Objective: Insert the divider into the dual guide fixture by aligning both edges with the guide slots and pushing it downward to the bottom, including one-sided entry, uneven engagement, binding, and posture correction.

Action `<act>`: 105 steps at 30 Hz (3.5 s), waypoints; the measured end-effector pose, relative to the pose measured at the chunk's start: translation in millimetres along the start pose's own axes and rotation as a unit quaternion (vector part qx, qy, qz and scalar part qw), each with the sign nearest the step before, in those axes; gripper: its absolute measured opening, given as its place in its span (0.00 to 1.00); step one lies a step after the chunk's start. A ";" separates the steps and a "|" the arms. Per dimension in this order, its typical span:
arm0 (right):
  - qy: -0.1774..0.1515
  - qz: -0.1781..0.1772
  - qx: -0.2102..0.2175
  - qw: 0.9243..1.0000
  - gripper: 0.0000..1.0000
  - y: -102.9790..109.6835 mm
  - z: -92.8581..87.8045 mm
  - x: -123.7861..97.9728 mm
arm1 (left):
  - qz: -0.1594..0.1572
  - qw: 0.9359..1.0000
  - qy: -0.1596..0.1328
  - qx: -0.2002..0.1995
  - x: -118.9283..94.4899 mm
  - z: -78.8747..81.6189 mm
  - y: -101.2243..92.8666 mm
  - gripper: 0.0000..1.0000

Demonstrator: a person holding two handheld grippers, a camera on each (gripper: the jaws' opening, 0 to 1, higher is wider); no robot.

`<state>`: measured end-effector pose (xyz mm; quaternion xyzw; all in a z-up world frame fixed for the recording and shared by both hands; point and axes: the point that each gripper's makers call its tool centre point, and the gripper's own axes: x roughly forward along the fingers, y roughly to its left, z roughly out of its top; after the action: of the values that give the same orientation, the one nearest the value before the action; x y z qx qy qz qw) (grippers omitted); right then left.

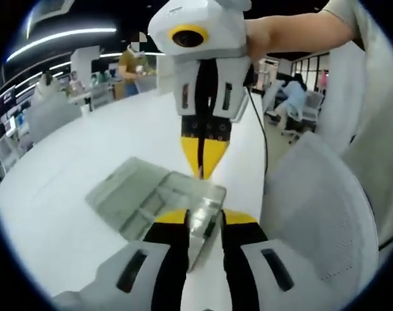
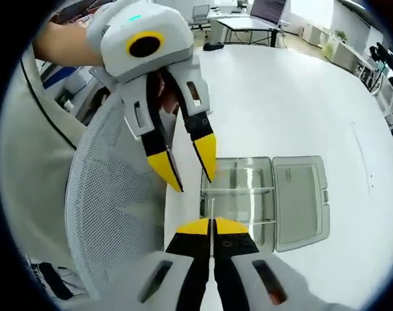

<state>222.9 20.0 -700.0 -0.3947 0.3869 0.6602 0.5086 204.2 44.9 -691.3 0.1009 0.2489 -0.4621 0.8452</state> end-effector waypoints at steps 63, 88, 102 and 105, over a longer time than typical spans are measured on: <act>0.008 -0.024 0.003 1.000 0.00 -32.9 4.4 33.2 | 0.076 0.992 0.000 -0.104 -18.2 -19.6 16.2 0.49; 0.017 -0.022 -0.017 0.999 0.00 -31.0 3.1 36.2 | 0.077 0.991 -0.001 -0.105 -18.2 -19.1 16.7 0.48; 0.030 -0.020 -0.044 0.998 0.00 -29.2 5.5 38.1 | 0.080 0.991 -0.002 -0.106 -19.7 -18.5 17.3 0.48; 0.031 -0.020 -0.045 0.998 0.00 -28.7 5.6 38.3 | 0.080 0.991 -0.003 -0.106 -20.1 -18.3 17.6 0.48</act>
<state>243.7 44.4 -735.9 -0.4452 0.3643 0.6542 0.4910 203.9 76.6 -697.7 0.0290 0.2852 -0.3641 0.8861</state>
